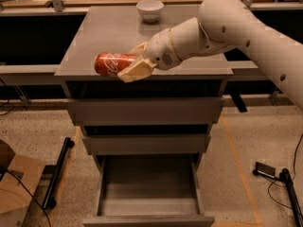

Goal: Place coke can into bottom drawer

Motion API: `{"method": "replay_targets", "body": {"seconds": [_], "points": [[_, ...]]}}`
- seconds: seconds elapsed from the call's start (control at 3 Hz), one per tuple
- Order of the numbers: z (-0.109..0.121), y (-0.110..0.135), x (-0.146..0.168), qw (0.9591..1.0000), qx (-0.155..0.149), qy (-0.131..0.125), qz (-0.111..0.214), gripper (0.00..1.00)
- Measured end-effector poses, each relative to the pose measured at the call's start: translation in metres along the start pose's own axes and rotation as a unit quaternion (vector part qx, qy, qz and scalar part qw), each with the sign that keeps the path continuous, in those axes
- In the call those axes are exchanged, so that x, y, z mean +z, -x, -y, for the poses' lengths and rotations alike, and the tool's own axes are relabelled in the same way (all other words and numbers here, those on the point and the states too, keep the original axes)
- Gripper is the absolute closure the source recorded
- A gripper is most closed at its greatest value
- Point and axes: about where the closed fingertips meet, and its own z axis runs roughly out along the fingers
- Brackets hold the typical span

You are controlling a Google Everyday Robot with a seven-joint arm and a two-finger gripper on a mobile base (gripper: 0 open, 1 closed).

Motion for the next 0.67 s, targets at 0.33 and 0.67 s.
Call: {"method": "replay_targets", "body": {"seconds": [0.33, 0.67], "points": [[-0.023, -0.017, 0.016, 0.9994, 0.004, 0.034, -0.005, 1.00], [-0.047, -0.039, 0.031, 0.9985, -0.004, 0.054, 0.001, 1.00]]}}
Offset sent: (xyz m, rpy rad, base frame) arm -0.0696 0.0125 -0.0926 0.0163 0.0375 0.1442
